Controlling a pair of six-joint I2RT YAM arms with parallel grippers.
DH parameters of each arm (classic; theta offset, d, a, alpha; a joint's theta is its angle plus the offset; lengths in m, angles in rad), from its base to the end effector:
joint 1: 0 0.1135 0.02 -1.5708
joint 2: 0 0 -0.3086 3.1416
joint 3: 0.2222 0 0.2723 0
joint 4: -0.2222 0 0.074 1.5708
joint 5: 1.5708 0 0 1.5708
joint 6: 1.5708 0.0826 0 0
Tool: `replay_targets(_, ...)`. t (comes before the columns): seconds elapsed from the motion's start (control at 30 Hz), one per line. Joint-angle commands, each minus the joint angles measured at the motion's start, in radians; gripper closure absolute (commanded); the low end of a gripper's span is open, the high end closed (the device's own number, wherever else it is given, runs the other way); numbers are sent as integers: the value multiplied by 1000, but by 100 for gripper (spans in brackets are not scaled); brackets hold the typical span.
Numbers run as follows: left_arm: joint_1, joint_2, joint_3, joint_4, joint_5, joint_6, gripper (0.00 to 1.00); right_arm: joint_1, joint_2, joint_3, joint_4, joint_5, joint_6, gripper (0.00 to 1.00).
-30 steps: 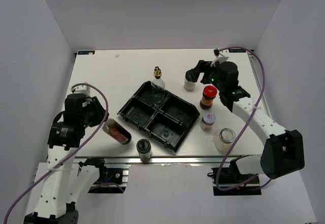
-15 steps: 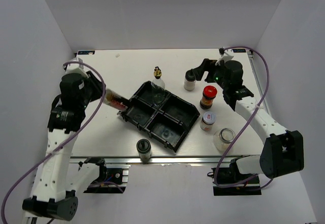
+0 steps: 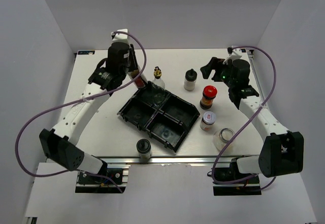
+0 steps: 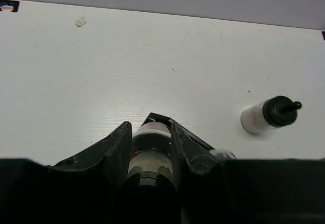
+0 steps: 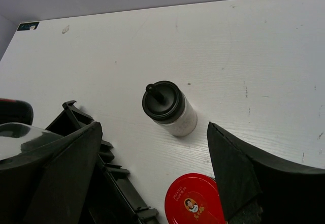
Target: Organize the condiment bottles
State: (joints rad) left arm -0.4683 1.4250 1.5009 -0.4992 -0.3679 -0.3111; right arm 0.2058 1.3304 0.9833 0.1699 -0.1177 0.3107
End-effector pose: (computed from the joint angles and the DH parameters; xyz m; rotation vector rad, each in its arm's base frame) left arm 0.3464 -0.1419 0.4367 -0.0807 1.9652 -0.1434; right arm 0.3605 0.0852 0.3518 0.0057 1.7712 0.4788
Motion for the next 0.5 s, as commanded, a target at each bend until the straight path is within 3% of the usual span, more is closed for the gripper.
replay_targets(0.0, 0, -8, 108, 87, -143, 43, 100, -25, -30, -17, 8, -34, 5, 12)
replay_targets(0.17, -3, 29, 116, 103, -129, 63, 100, -45, -30, -20, -6, -48, 7, 12)
replay_targets(0.47, -15, 84, 108, 87, 50, 50, 100, -68, -46, -25, -17, -46, 7, 12)
